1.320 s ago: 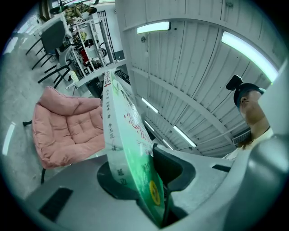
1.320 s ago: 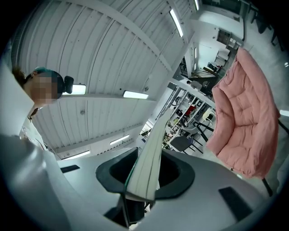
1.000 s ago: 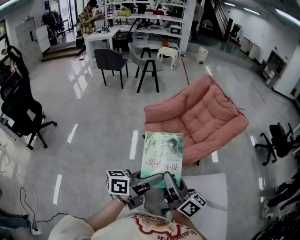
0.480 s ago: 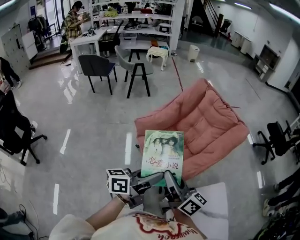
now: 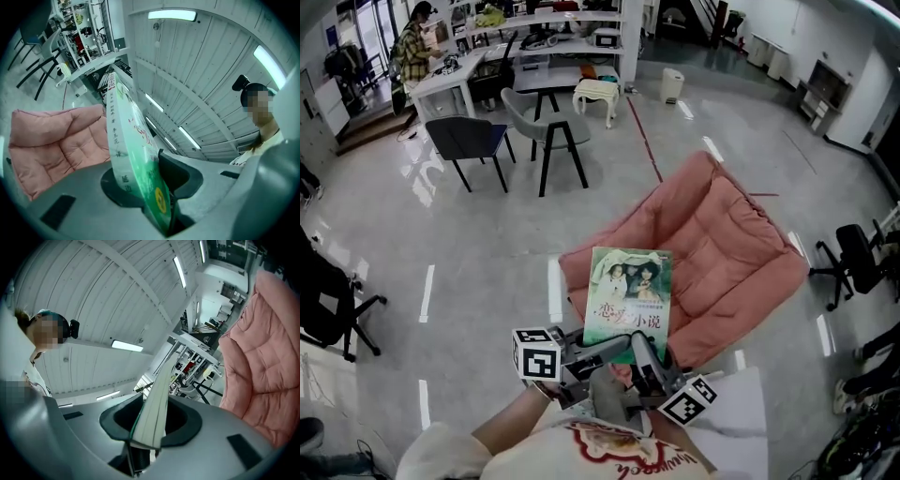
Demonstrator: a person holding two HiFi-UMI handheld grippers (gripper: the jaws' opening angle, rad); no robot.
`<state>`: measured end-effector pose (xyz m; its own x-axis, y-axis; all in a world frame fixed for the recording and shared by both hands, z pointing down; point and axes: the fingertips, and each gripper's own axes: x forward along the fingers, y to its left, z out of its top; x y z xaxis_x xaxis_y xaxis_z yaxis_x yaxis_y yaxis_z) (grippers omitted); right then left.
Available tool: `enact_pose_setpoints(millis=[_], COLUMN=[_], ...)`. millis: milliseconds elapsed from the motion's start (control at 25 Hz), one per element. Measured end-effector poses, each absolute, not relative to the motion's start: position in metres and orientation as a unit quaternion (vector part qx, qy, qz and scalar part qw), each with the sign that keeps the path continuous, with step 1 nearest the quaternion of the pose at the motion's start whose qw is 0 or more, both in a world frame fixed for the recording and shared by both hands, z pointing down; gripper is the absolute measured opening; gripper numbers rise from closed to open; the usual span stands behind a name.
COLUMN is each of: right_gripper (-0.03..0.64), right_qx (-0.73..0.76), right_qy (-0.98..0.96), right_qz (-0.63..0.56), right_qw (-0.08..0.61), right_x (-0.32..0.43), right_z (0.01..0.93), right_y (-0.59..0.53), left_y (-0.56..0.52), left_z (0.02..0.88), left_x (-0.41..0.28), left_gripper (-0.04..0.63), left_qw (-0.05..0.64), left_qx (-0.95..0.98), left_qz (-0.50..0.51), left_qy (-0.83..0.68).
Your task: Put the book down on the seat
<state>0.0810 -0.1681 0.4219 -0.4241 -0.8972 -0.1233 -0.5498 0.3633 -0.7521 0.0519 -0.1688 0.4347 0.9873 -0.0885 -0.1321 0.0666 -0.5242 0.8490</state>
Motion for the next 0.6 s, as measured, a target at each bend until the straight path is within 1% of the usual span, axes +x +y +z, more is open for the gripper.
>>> enact_pose_setpoints(millis=[160,400,600], right_gripper=[0.103,0.102,0.102], right_qx=[-0.476,-0.491,-0.497], right_qy=[0.773,0.761,0.753], right_qz=[-0.321,-0.324,-0.341], right_qw=[0.272,0.272,0.264], right_x=[0.092,0.095,0.111], right_z=[0.428,0.445,0.455], right_y=[-0.193,-0.199,-0.203], left_y=[-0.195,-0.200,-0.205], left_z=[0.441,0.458,0.468], left_x=[0.062,0.065,0.082], left_gripper=[0.101,0.101,0.101], left_qw=[0.494,0.502,0.517], left_qx=[0.866,0.862,0.853], left_qz=[-0.074,-0.067,-0.064], left_qy=[0.004,0.015,0.014])
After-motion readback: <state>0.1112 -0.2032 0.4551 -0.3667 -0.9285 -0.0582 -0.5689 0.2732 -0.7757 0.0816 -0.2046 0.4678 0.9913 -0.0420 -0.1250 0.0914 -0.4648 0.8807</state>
